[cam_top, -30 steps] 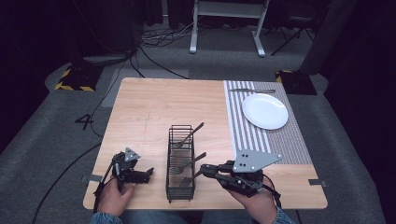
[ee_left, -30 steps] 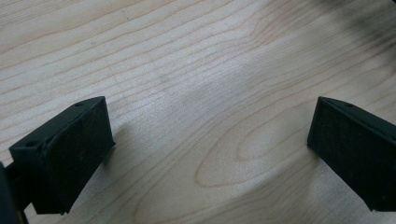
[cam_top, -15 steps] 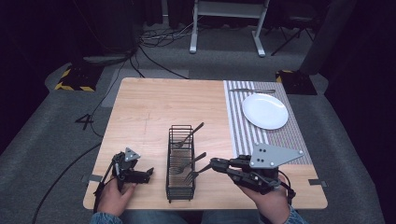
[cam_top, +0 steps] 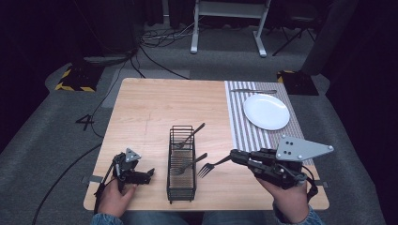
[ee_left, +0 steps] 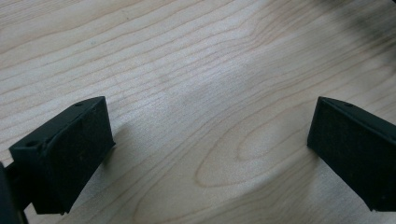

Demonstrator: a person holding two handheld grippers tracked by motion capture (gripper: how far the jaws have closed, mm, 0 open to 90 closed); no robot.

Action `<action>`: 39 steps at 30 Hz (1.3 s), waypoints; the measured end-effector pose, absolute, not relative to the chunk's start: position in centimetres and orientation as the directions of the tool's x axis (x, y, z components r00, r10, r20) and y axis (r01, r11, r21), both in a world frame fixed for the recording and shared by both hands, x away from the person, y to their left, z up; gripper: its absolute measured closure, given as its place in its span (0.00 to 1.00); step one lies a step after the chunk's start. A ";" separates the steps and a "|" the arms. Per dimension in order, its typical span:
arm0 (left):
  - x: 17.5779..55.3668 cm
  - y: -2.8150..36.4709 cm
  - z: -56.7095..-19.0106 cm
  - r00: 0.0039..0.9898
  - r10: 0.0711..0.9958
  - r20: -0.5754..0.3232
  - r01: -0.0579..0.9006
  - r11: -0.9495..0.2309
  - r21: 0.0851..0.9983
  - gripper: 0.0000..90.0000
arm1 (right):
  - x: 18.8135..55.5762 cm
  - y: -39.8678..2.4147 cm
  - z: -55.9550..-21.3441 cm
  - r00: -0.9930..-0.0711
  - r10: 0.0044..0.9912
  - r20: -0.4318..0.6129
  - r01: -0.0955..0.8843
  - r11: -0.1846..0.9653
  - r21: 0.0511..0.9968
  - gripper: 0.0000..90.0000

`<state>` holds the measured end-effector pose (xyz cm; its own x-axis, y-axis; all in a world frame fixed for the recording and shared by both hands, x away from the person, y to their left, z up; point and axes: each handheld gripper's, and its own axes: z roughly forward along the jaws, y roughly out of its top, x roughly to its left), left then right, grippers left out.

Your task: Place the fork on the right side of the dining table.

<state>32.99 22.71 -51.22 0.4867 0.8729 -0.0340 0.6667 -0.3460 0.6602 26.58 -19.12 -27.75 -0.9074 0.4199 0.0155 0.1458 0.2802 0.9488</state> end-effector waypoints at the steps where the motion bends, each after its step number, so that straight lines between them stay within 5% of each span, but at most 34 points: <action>1: 33.0 22.7 -51.2 0.485 0.874 -0.035 0.667 -0.344 0.661 0.00 | 26.6 -19.3 -27.7 -0.905 0.425 0.012 0.144 0.280 0.949 0.97; 20: 32.9 22.8 -51.2 0.489 0.872 -0.033 0.666 -0.349 0.659 0.00 | 30.1 -23.4 -28.1 -0.810 0.586 0.004 0.191 0.258 0.947 0.97; 39: 32.9 22.7 -51.2 0.489 0.872 -0.033 0.666 -0.348 0.659 0.00 | 35.8 -28.8 -31.3 -0.622 0.782 0.029 0.295 0.200 0.934 0.97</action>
<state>32.91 22.75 -51.21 0.4886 0.8719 -0.0334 0.6663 -0.3482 0.6595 35.75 -28.84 -31.30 -0.6222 0.7823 0.0290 0.2947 0.1997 0.9345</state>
